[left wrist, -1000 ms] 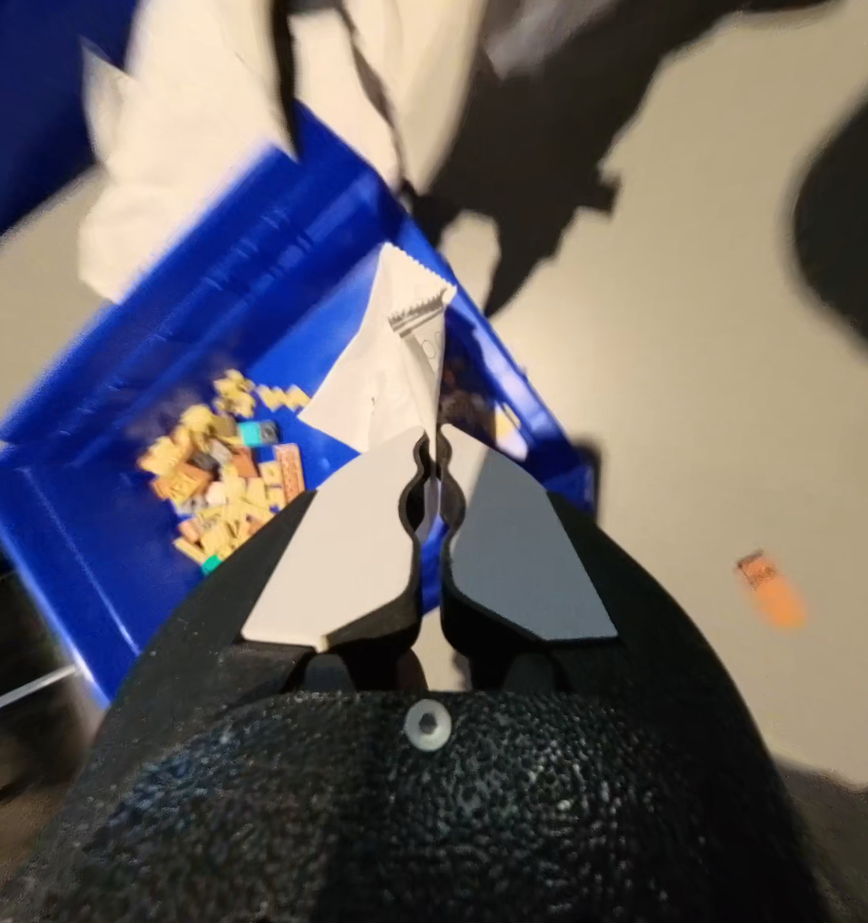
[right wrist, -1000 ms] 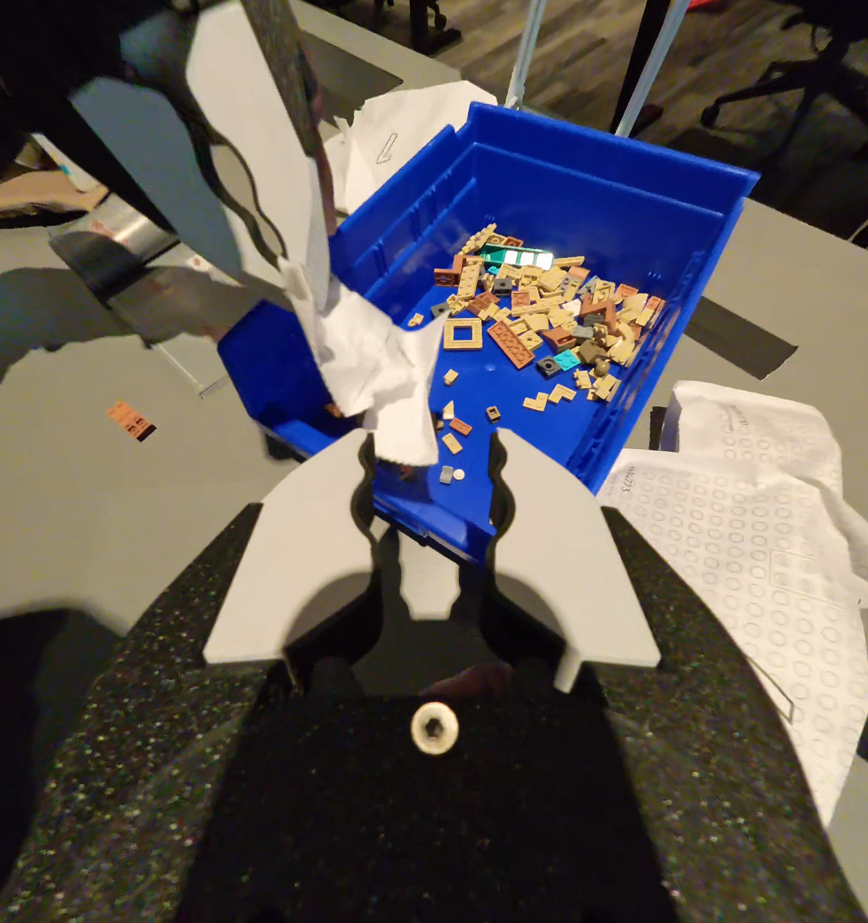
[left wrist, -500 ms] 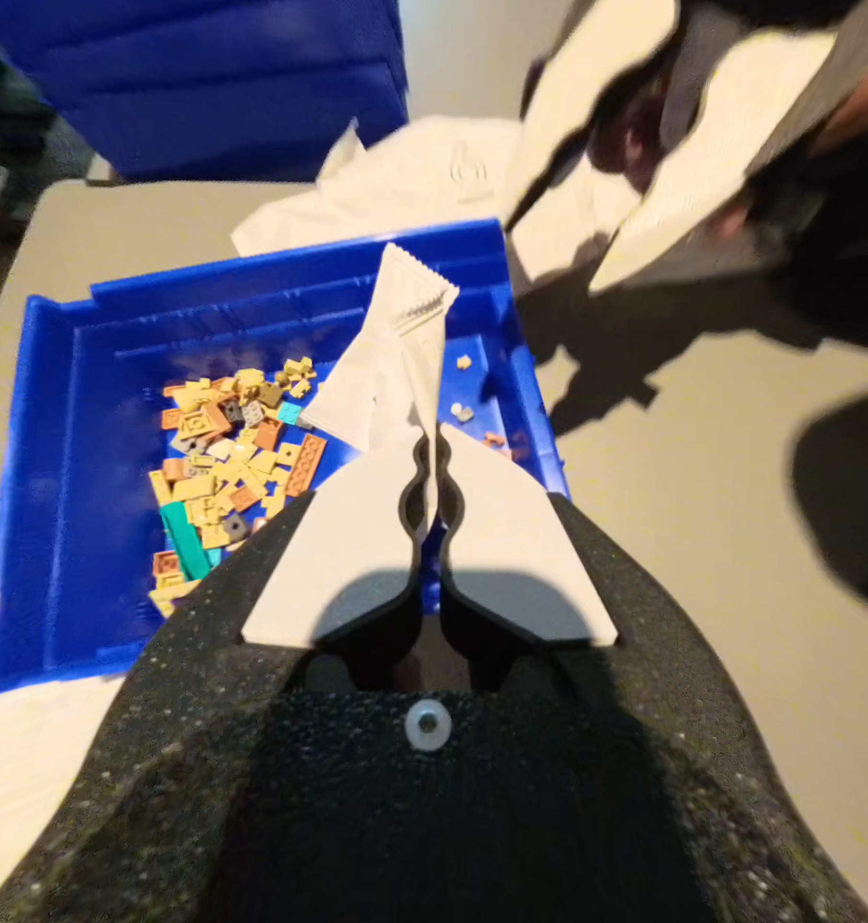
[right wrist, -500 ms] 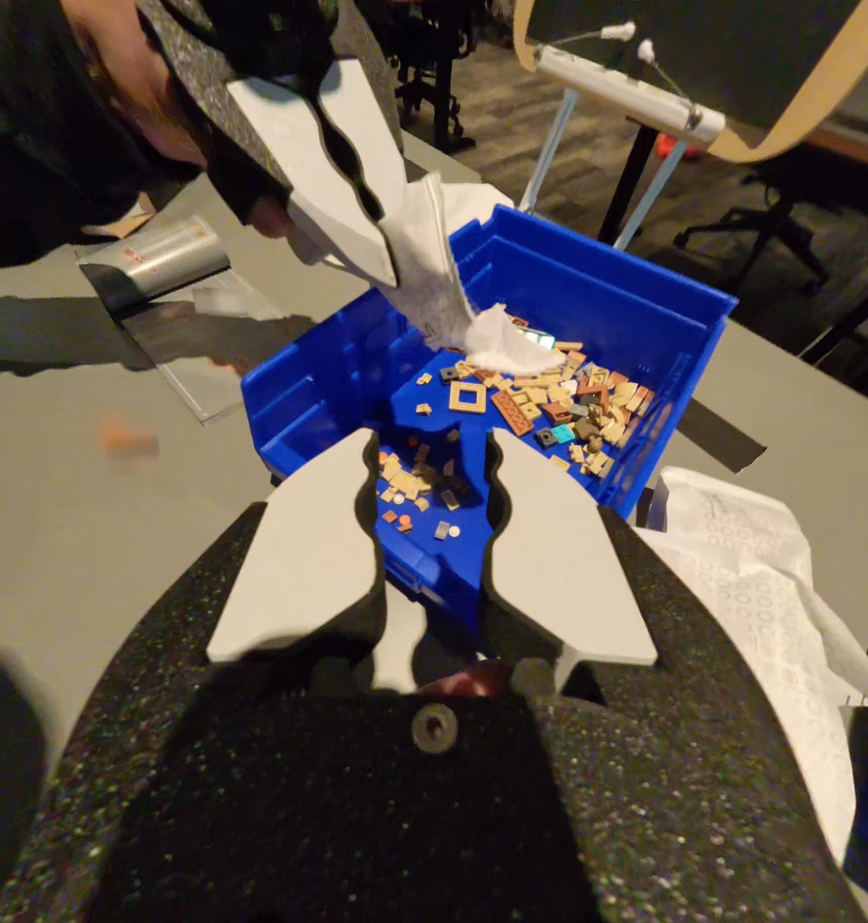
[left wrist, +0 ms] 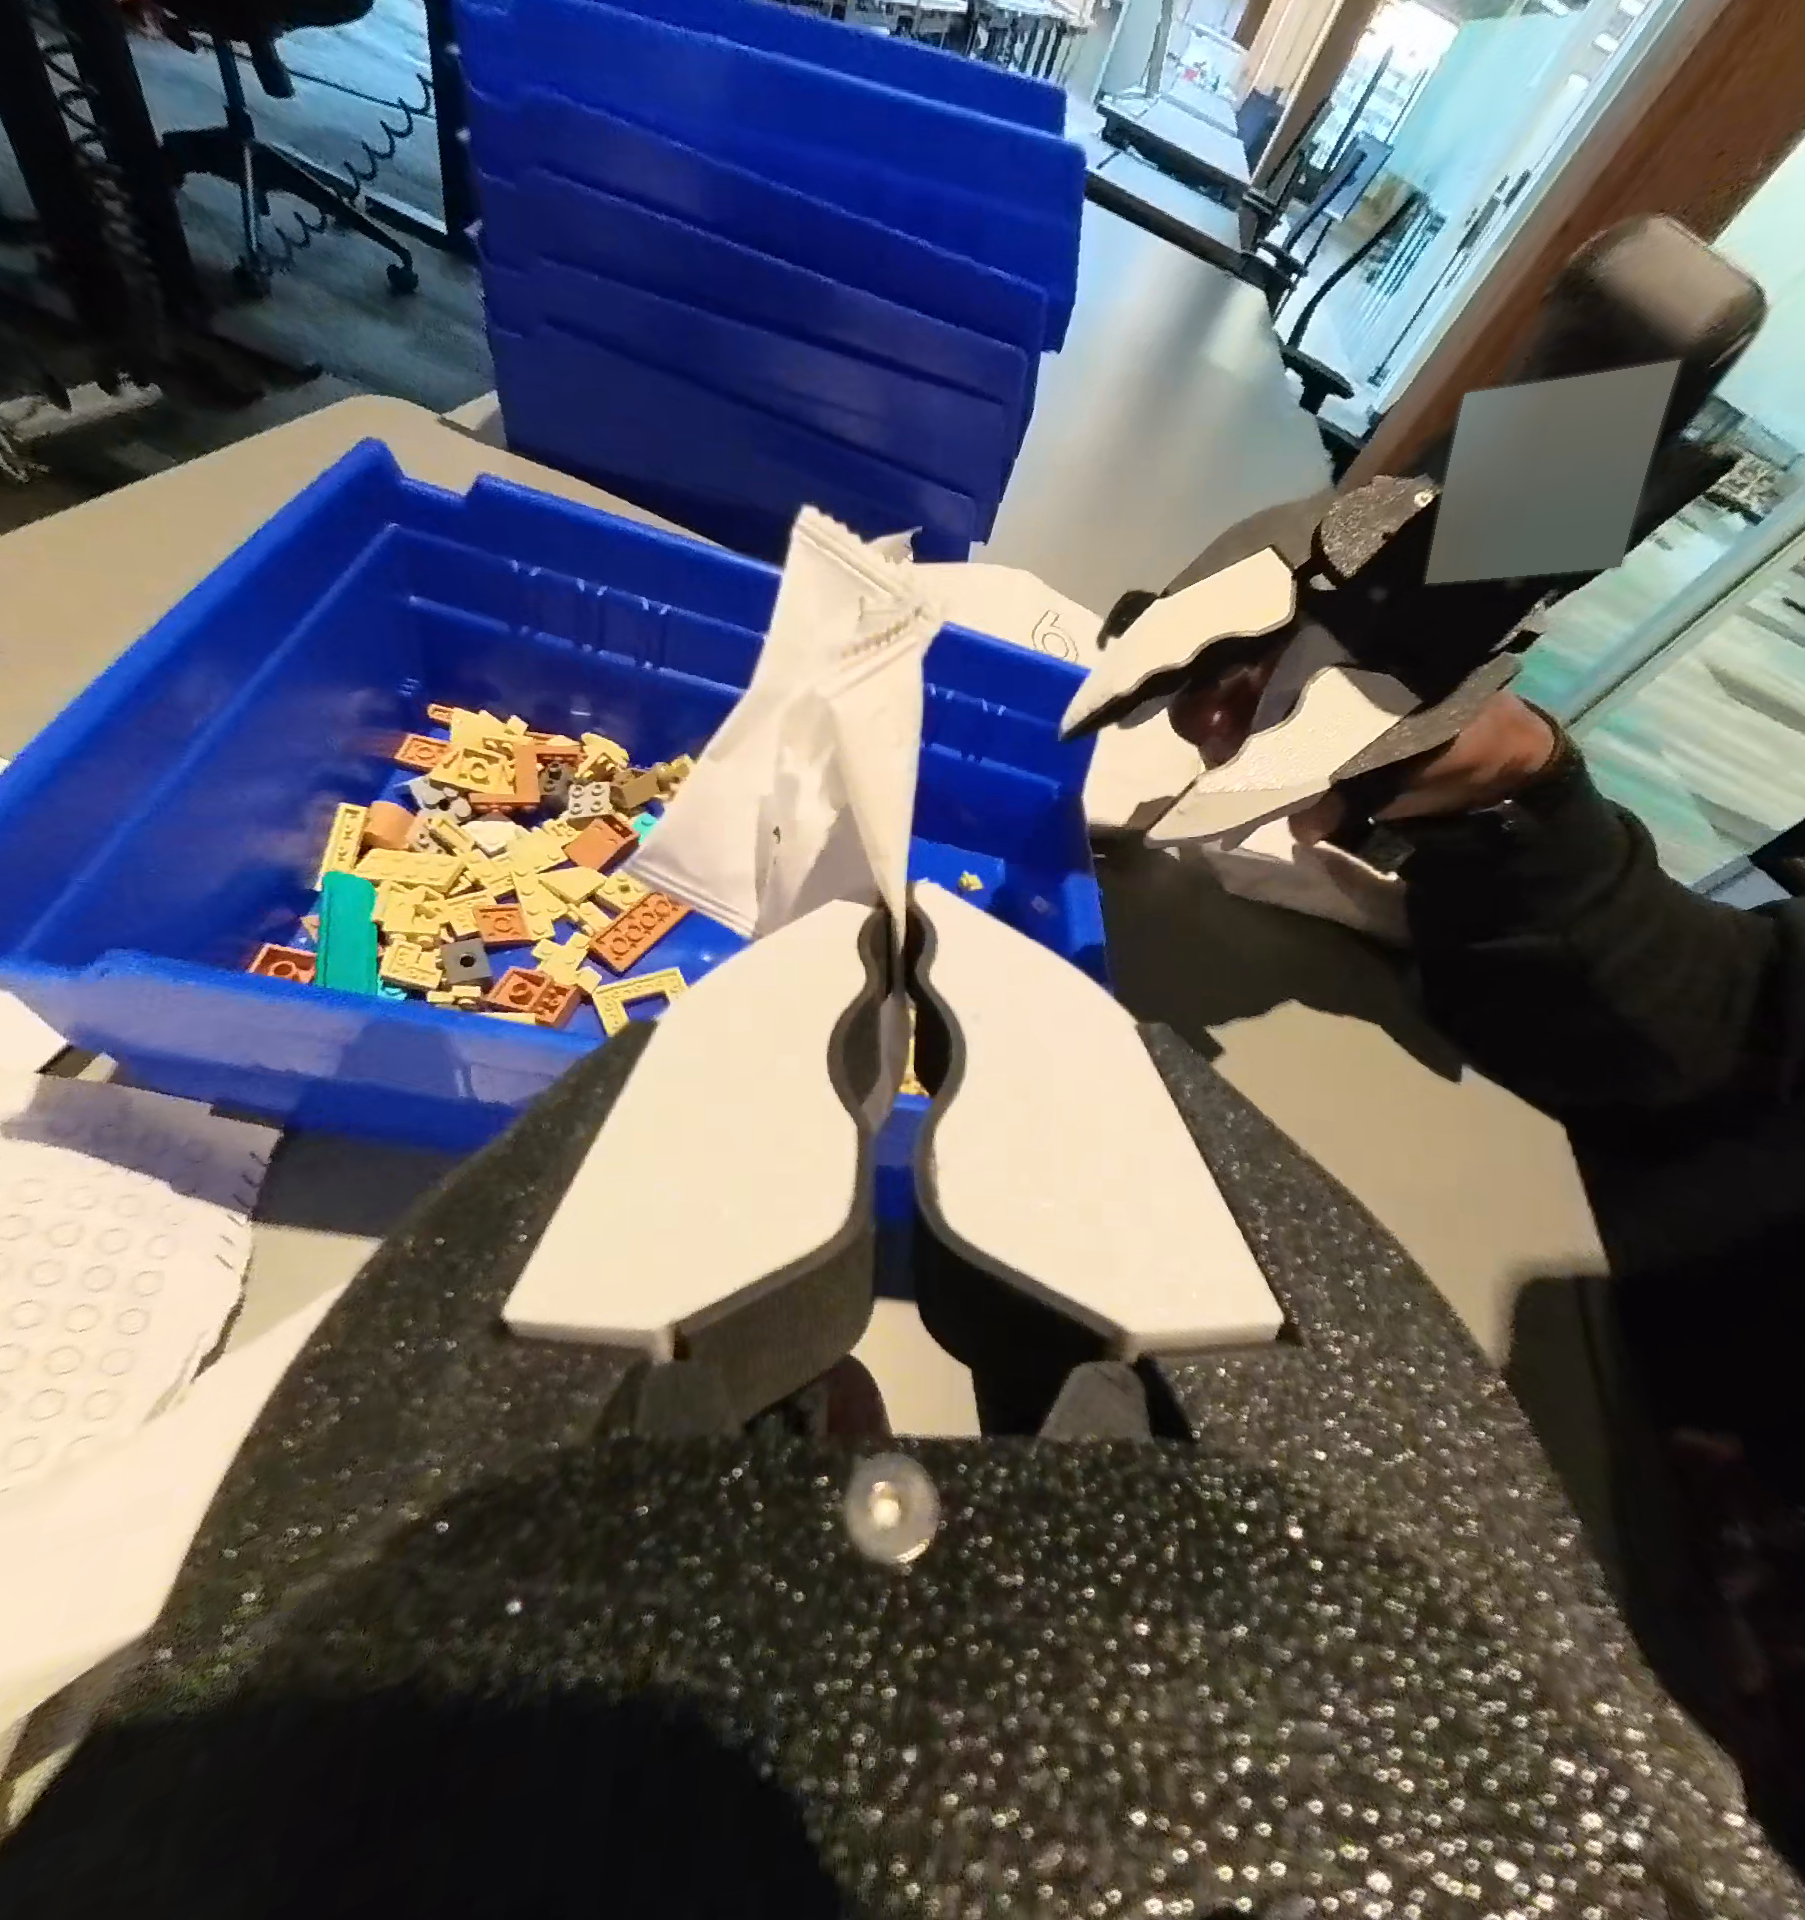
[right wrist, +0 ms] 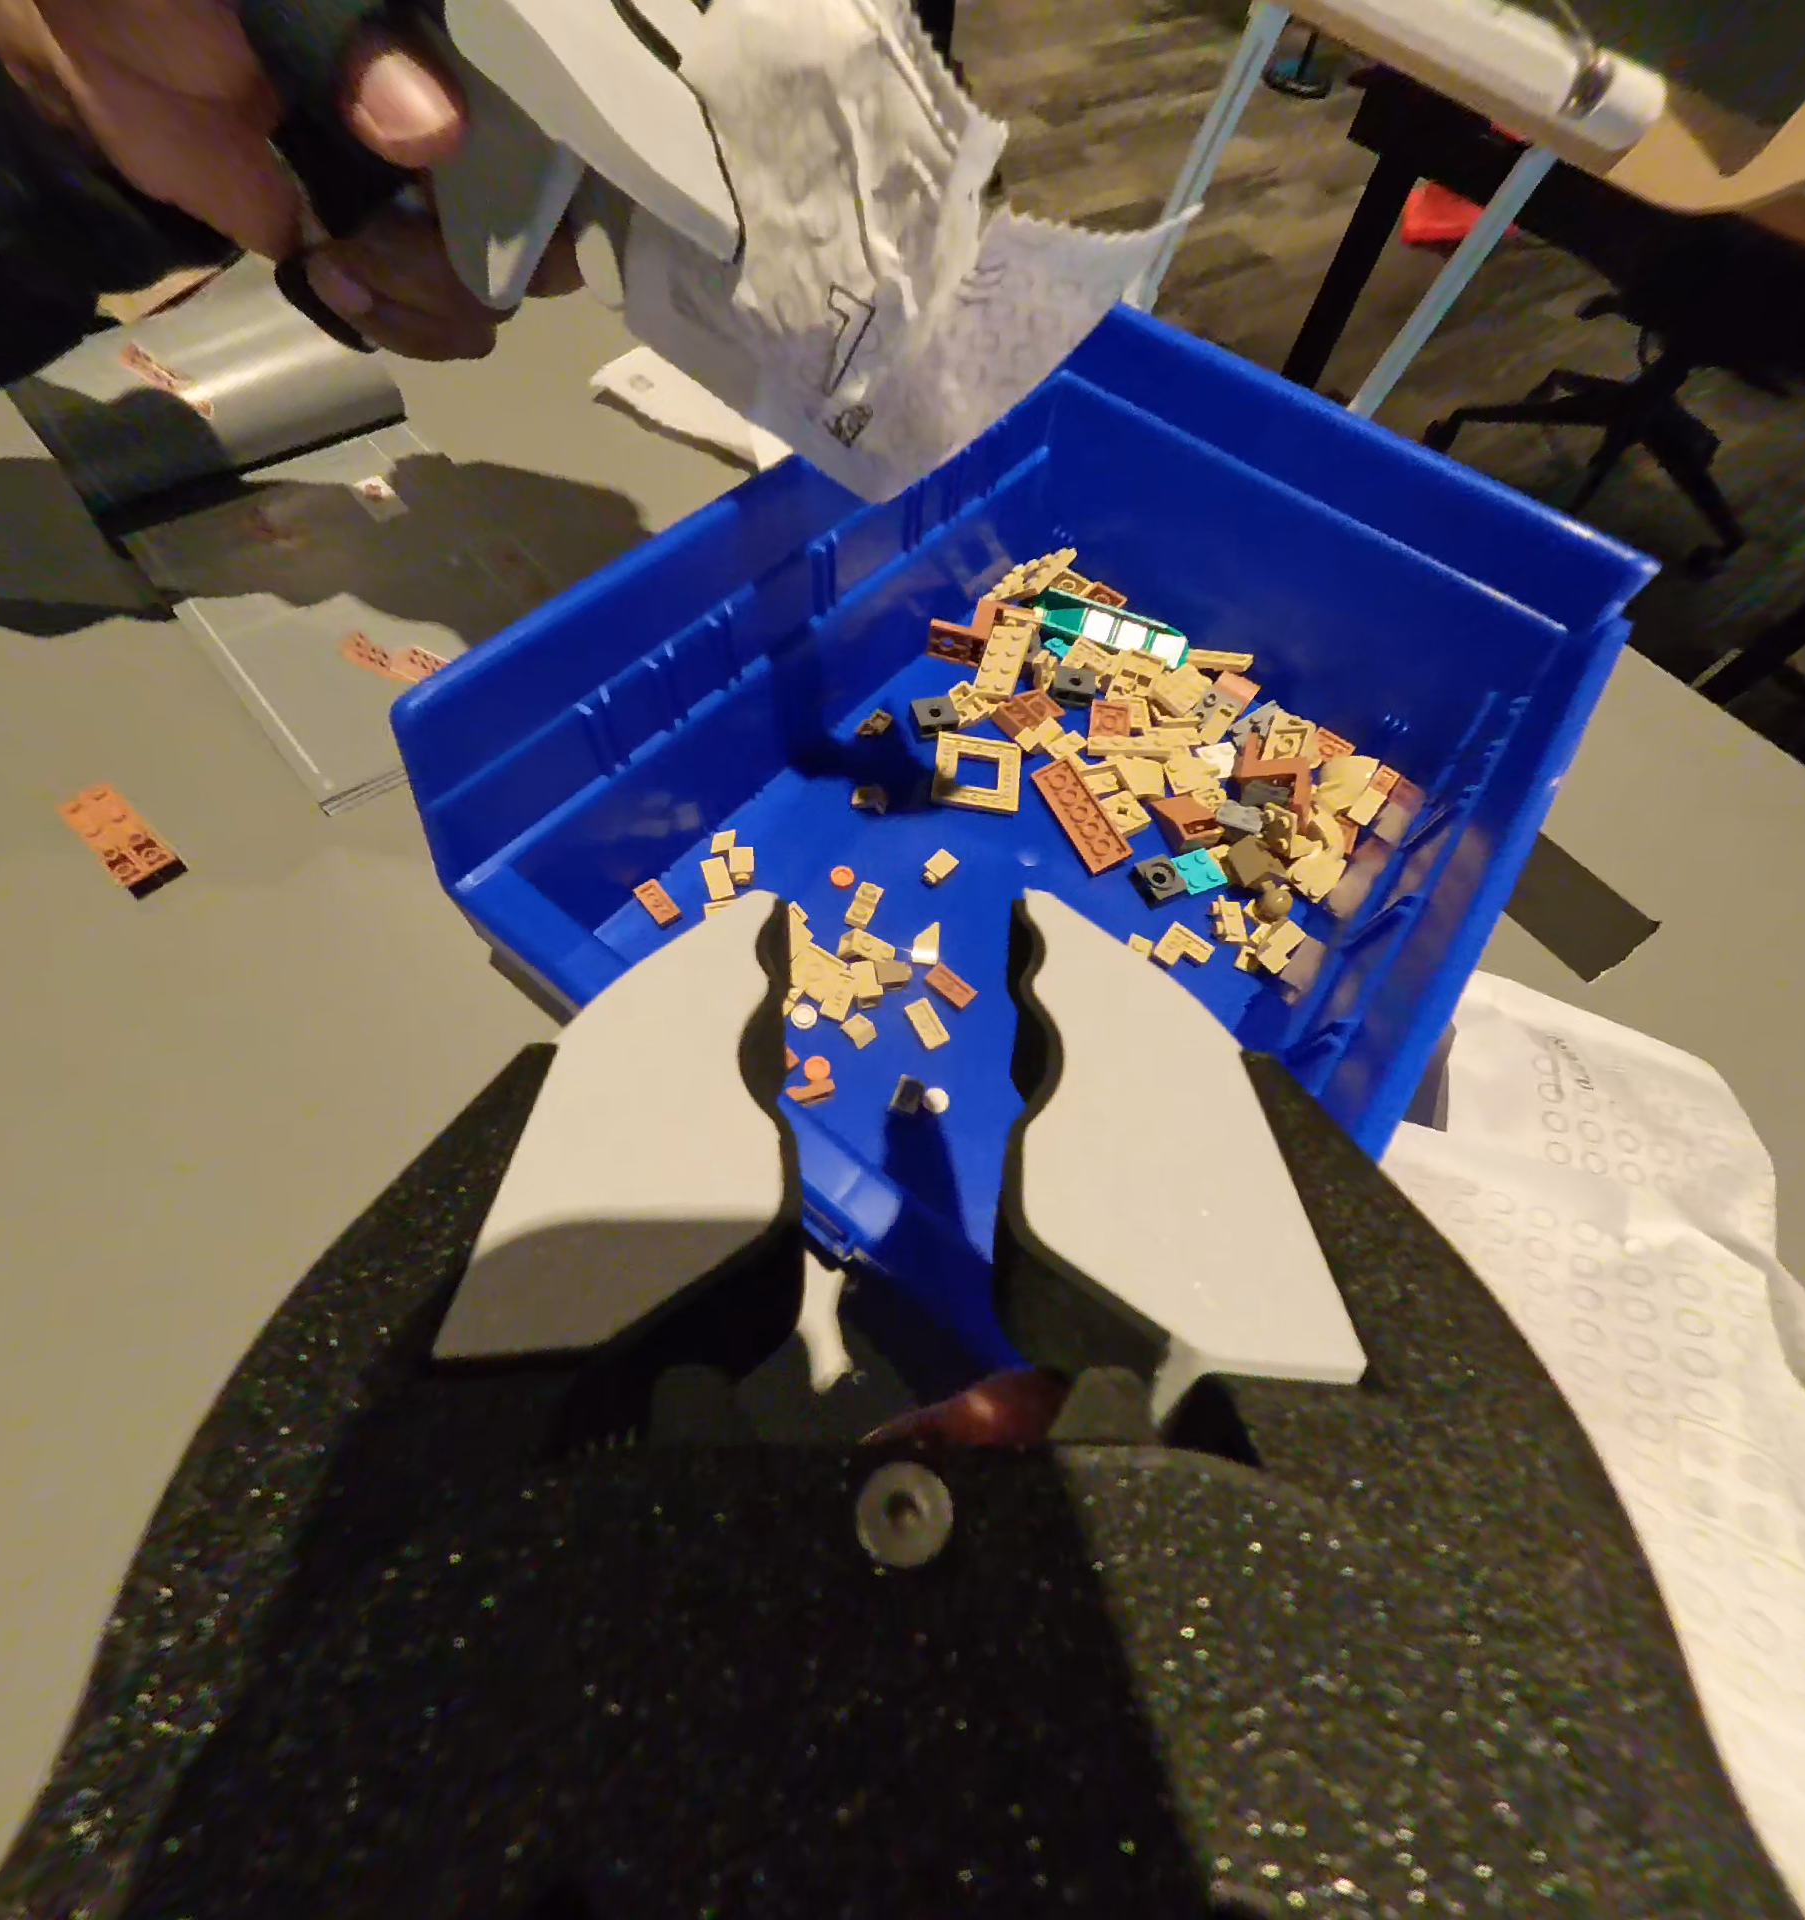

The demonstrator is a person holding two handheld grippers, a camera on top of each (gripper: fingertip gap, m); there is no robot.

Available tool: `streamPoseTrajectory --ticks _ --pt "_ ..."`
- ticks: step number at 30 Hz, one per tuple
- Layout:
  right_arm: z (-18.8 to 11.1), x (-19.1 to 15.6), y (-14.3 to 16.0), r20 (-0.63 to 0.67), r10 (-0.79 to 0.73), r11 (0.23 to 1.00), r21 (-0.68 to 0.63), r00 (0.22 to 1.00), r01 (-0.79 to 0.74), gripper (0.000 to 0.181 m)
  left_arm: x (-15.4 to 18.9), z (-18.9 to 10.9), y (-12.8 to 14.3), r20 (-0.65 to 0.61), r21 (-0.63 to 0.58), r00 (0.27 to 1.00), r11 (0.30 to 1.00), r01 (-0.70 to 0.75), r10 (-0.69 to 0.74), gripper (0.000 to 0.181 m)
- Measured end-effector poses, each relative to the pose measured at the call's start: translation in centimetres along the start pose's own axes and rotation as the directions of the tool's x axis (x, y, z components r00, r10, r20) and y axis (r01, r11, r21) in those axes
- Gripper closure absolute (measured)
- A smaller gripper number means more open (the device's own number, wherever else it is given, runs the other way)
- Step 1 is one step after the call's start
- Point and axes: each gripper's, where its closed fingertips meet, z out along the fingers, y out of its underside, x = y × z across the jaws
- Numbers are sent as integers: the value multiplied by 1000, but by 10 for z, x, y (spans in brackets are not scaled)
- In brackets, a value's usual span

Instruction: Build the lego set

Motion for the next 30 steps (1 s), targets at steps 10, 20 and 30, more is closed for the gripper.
streamPoseTrajectory --ticks 10,20,30 --pt "8 1 6 -24 -25 999 -23 999 25 144 -96 -70 4 535 -181 793 956 -231 292 181" --pt "9 1 8 -27 -28 999 -38 999 27 144 -182 -110 89 498 -758 481 631 -163 722 171" --pt "3 11 12 -40 0 998 -61 999 -2 144 -170 -98 90 519 -673 565 714 -193 641 136"
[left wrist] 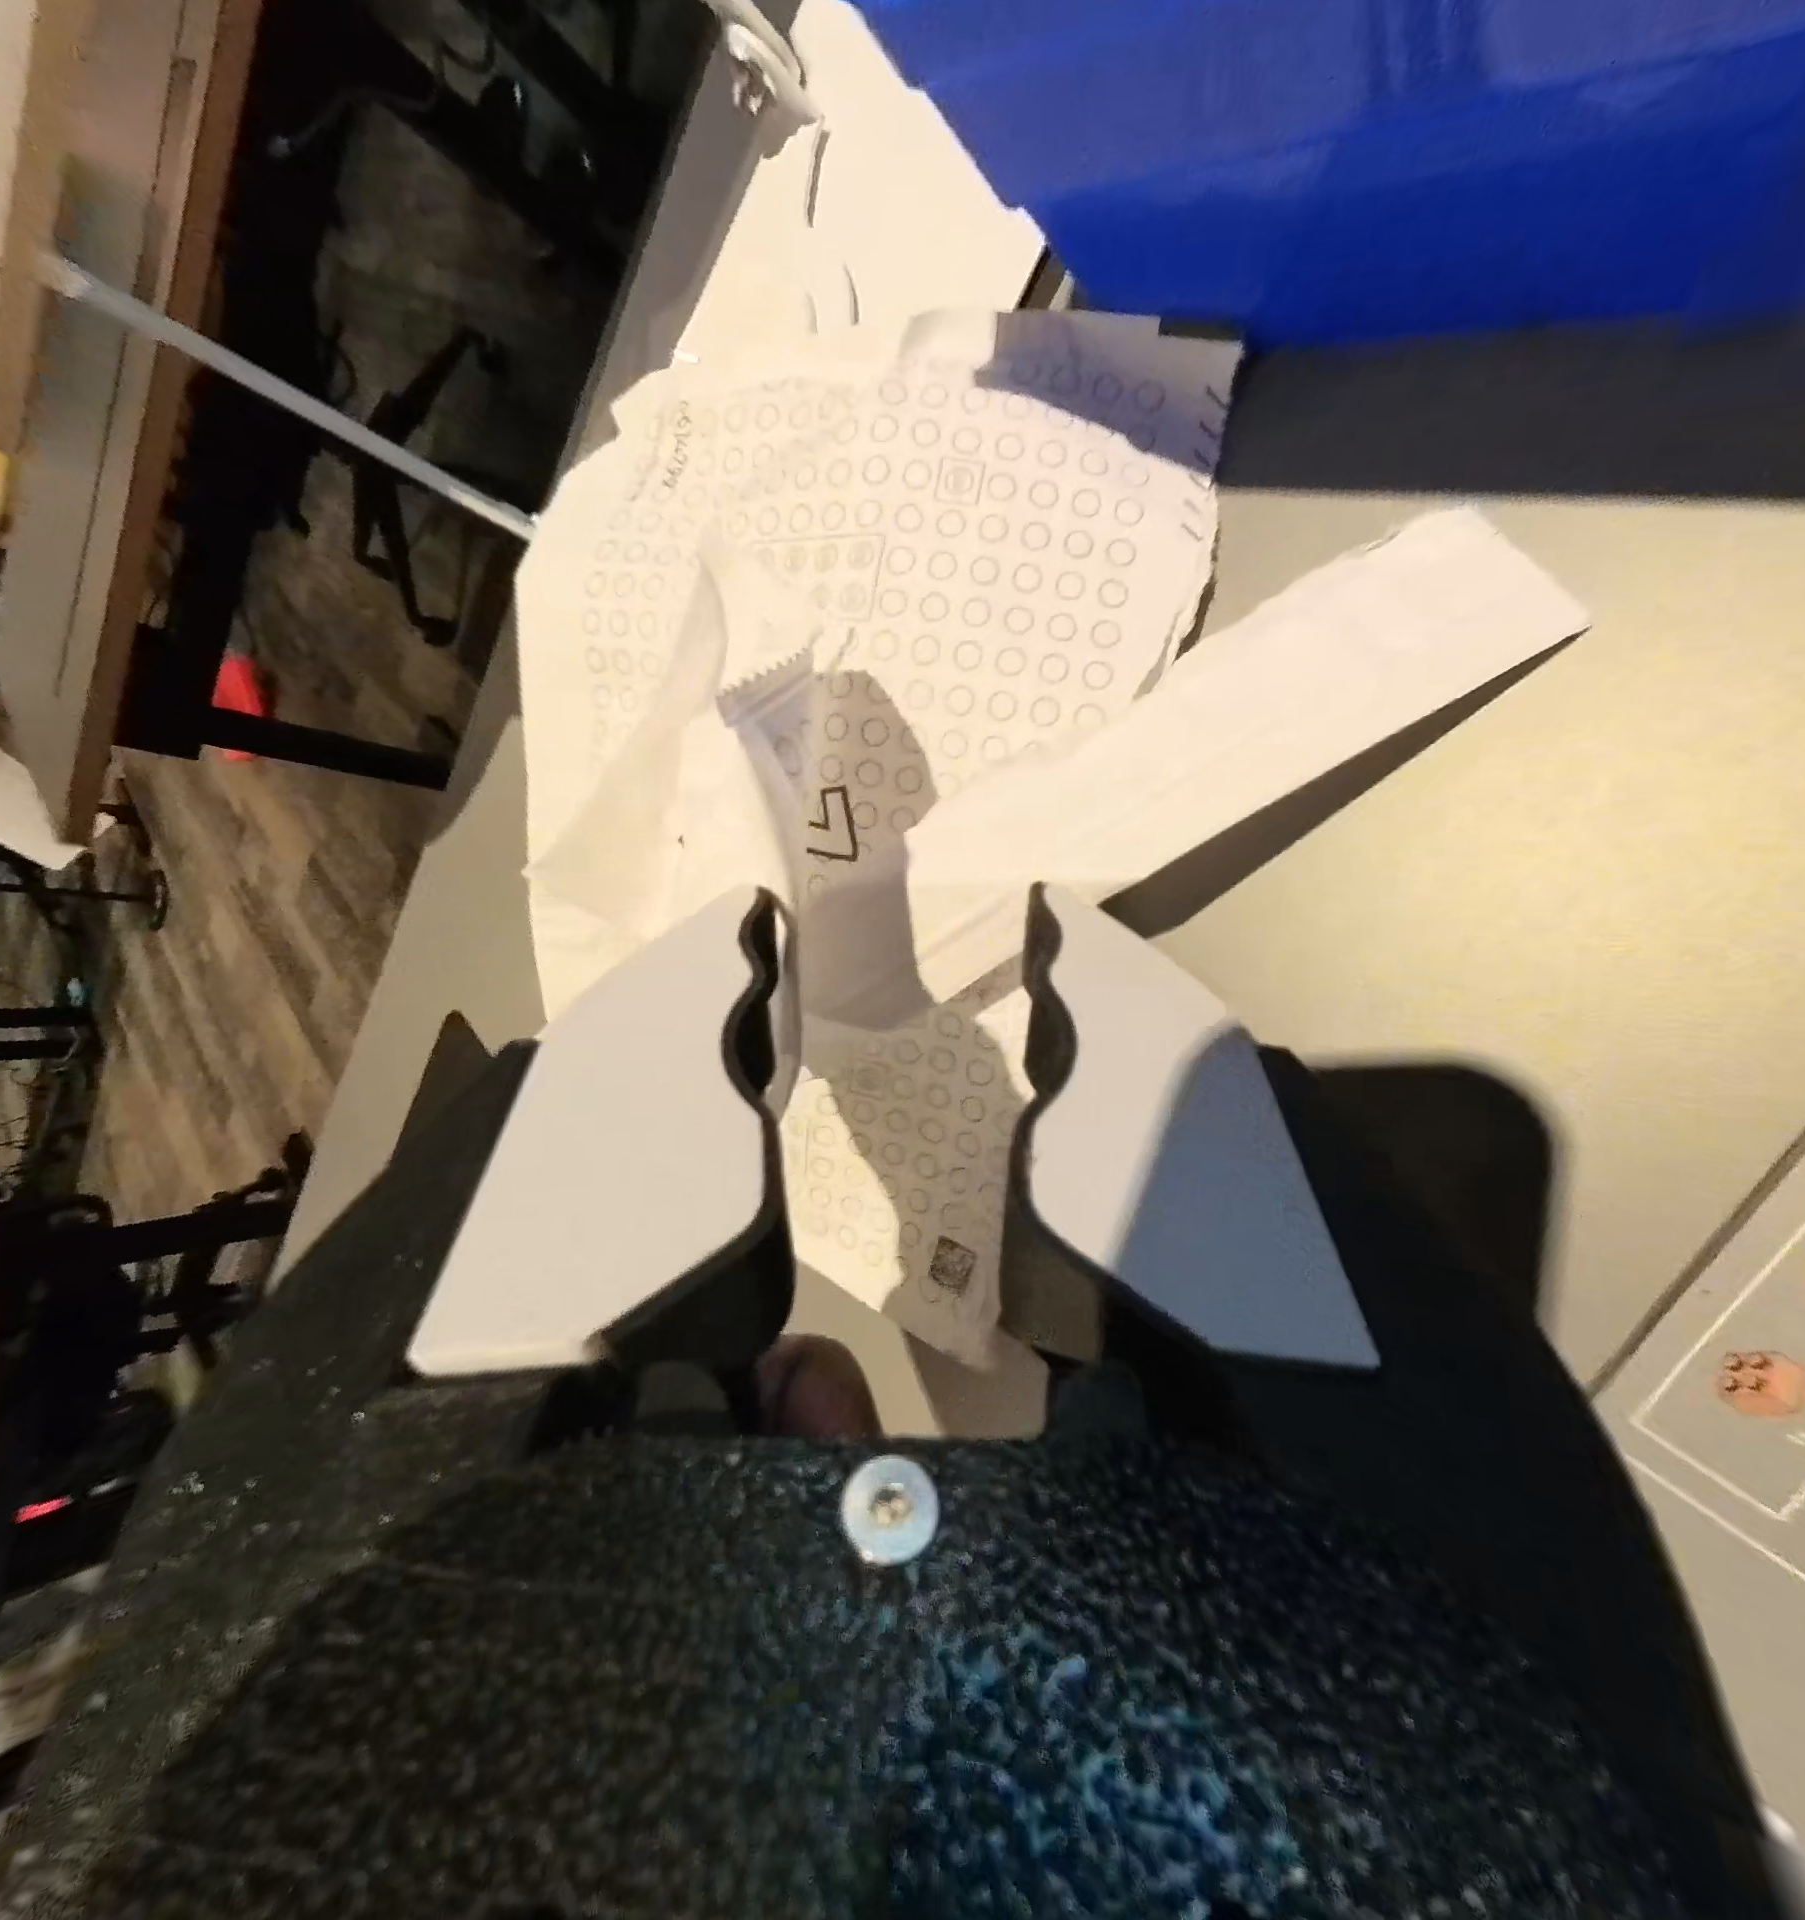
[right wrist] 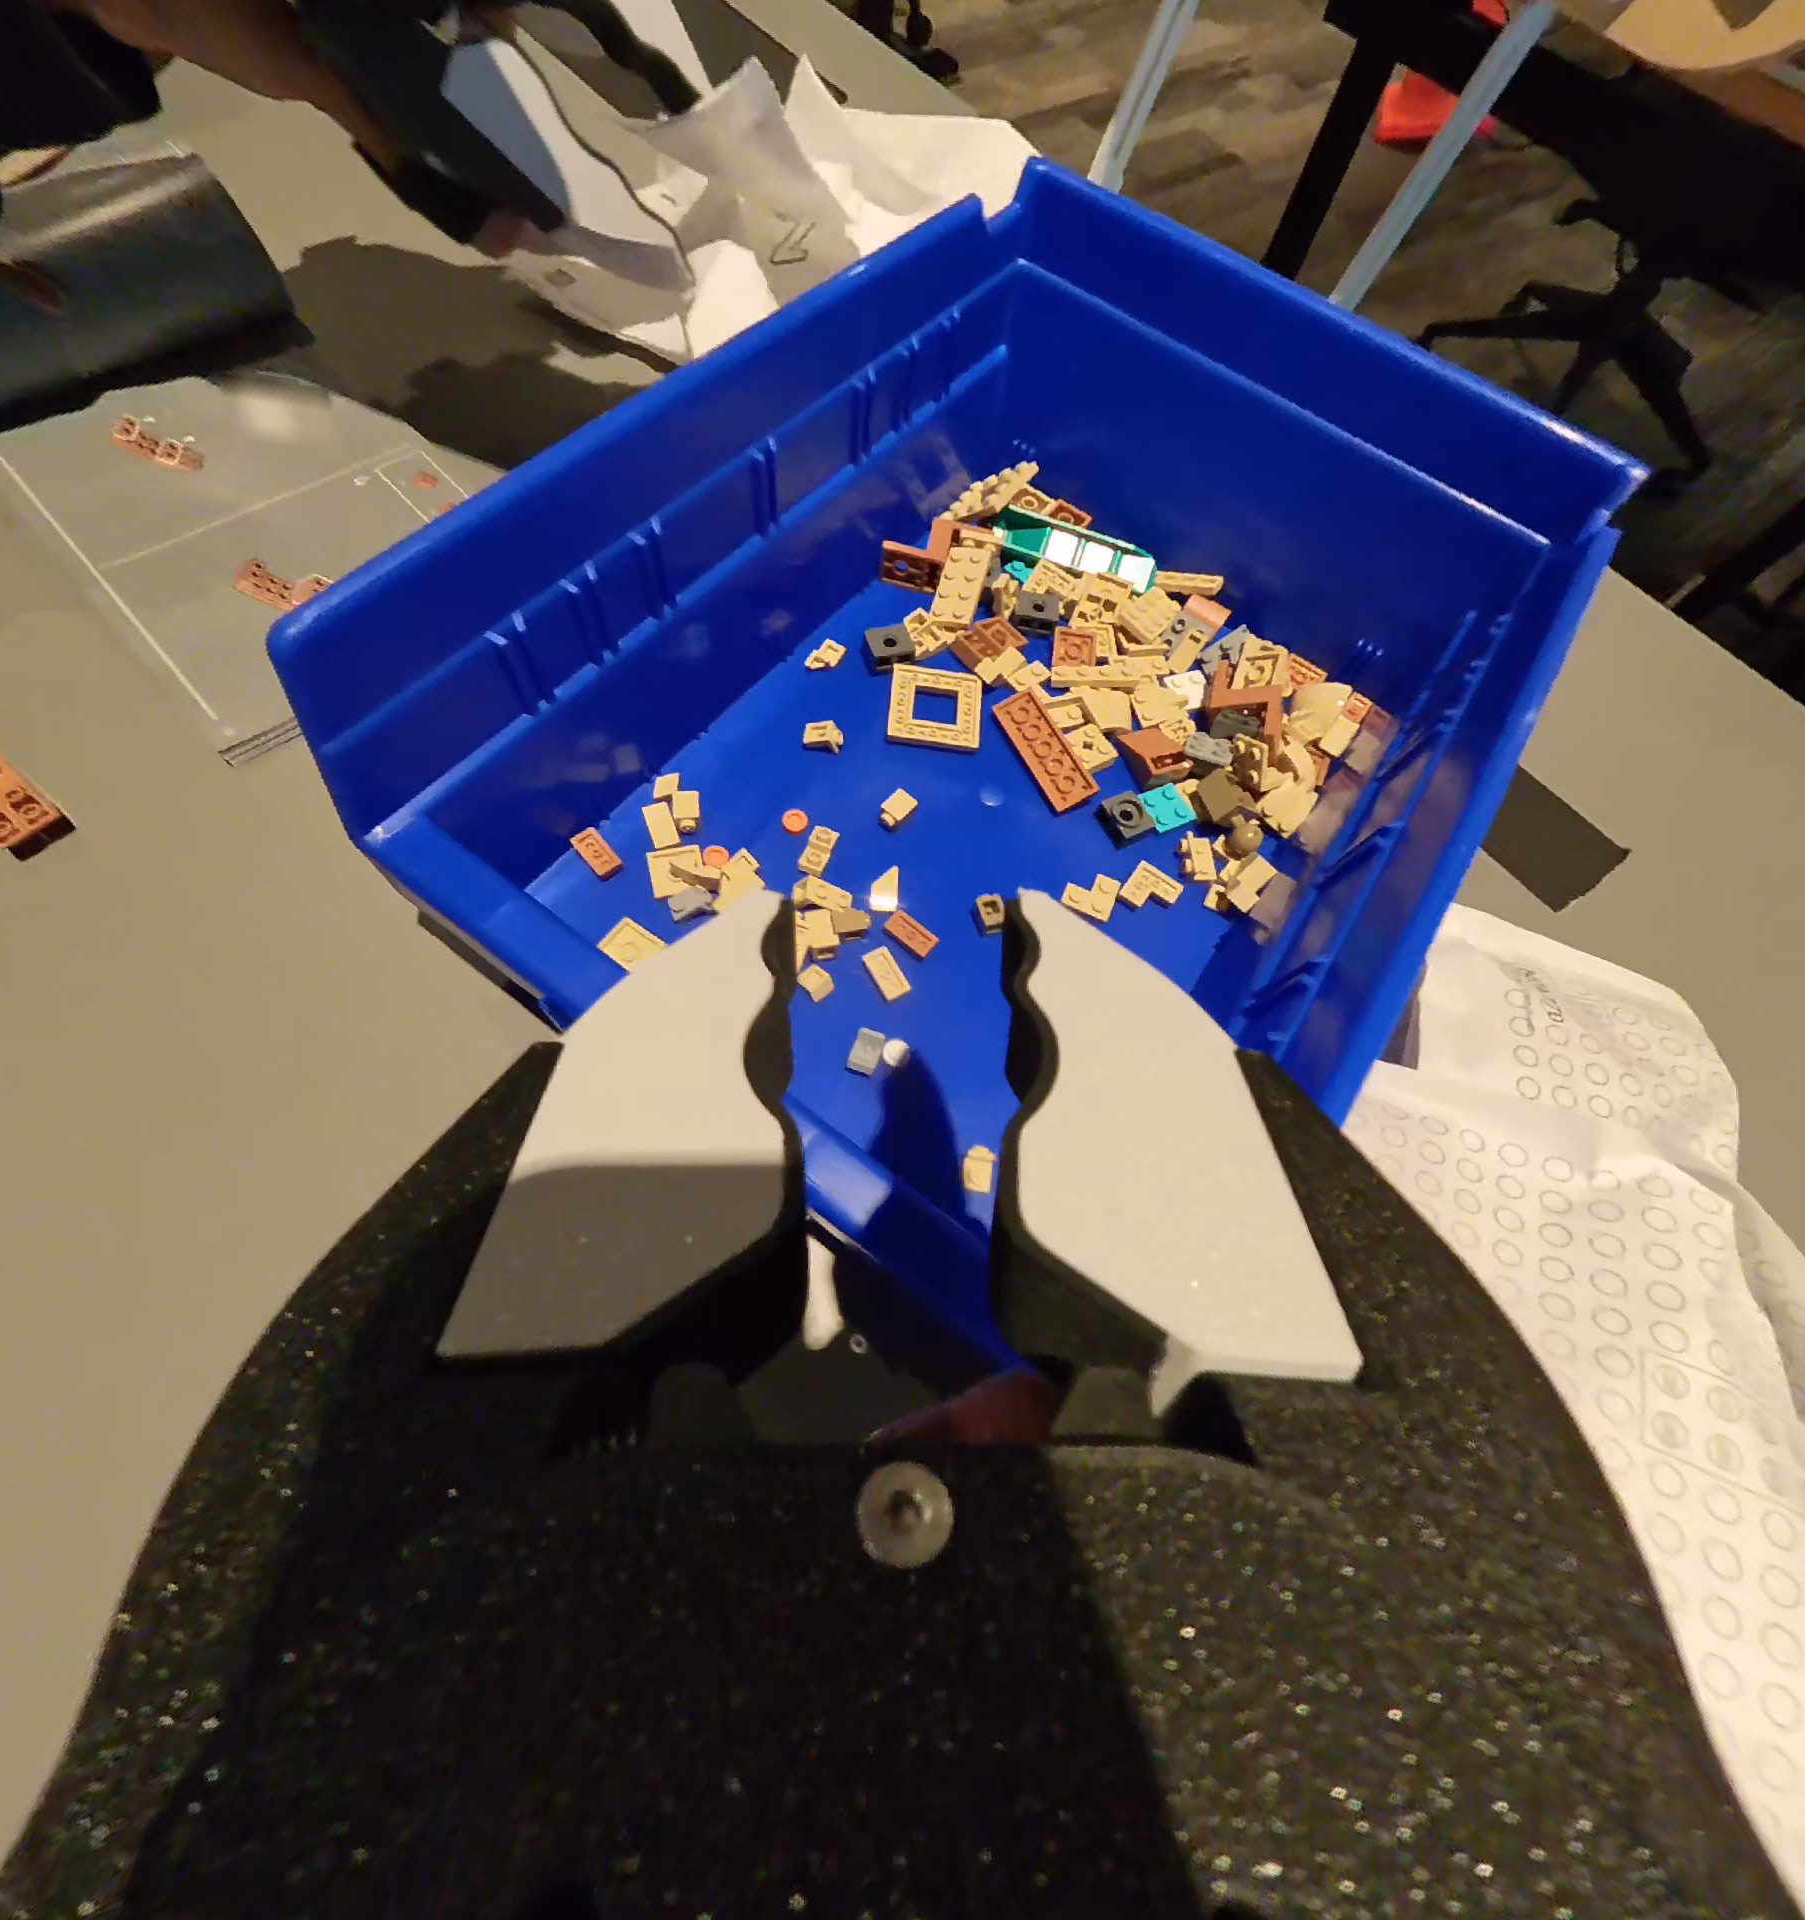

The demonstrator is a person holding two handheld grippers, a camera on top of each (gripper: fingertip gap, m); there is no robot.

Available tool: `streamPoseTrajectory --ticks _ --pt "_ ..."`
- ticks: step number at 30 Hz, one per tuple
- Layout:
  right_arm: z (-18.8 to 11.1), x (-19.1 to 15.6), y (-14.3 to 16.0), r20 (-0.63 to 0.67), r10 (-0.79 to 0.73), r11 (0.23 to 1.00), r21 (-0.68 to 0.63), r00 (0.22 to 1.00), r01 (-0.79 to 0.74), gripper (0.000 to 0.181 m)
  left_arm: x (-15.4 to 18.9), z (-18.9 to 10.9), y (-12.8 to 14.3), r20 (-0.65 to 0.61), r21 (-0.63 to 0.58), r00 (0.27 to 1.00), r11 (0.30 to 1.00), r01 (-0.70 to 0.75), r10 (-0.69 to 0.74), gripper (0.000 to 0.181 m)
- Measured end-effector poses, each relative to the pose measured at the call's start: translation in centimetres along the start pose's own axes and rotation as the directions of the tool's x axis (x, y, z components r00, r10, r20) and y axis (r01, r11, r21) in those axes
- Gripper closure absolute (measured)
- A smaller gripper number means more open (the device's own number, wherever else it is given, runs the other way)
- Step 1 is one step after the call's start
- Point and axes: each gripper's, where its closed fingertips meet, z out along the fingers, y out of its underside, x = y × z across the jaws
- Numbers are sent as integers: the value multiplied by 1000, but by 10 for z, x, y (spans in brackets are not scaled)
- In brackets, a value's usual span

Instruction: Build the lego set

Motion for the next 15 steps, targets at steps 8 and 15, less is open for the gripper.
streamPoseTrajectory --ticks 8,15 --pt "-4 10 7 -29 59 998 -33 998 -60 144 -2 -2 -4 -80 71 978 977 199 -194 124" --pt "-13 11 6 -44 72 993 -94 996 -76 144 1 -8 22 -47 -51 993 993 106 -109 118"
